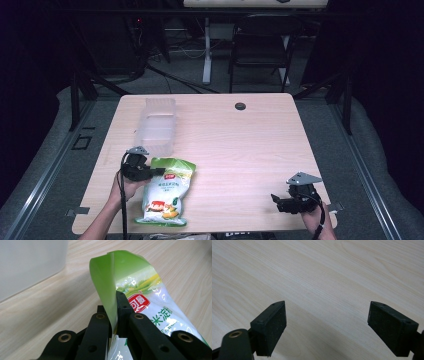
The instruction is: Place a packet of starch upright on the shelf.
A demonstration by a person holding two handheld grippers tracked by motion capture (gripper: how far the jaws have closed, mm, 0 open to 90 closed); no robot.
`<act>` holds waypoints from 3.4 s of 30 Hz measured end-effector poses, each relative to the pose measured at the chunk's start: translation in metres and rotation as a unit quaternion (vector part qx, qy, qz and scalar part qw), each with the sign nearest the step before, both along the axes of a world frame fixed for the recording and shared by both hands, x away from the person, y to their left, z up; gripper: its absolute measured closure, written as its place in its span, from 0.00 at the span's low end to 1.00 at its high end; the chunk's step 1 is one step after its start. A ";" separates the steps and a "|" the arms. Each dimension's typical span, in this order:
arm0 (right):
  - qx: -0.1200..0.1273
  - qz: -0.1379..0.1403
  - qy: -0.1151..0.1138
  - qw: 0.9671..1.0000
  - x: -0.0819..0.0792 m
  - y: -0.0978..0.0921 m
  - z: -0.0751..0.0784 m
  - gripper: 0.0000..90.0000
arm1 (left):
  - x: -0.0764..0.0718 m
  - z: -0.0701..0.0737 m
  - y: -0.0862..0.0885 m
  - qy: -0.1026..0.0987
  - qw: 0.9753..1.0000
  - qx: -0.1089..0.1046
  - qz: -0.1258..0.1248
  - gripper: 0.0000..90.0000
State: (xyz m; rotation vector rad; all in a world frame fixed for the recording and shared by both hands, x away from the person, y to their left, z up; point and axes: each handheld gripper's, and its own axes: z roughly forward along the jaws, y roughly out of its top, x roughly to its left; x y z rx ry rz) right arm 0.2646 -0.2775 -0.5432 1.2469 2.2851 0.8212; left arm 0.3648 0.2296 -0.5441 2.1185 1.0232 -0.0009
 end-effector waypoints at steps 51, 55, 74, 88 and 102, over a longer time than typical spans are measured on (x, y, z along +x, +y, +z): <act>-0.003 -0.002 -0.002 1.000 0.000 0.001 0.000 0.16 | -0.022 0.058 0.009 -0.074 0.997 -0.010 -0.017 1.00; -0.003 -0.003 -0.002 1.000 0.000 0.001 0.000 0.16 | -0.025 0.064 0.009 -0.079 0.996 -0.009 -0.029 1.00; 0.000 -0.007 -0.003 1.000 -0.001 0.001 0.000 0.16 | -0.036 0.100 0.000 -0.114 0.990 -0.009 -0.084 1.00; -0.003 -0.006 -0.002 1.000 -0.001 0.001 0.000 0.16 | -0.045 0.131 -0.009 -0.178 0.973 0.028 -0.145 1.00; -0.006 -0.005 -0.001 1.000 0.000 0.001 0.000 0.16 | -0.030 0.161 0.002 -0.202 0.970 0.039 -0.132 1.00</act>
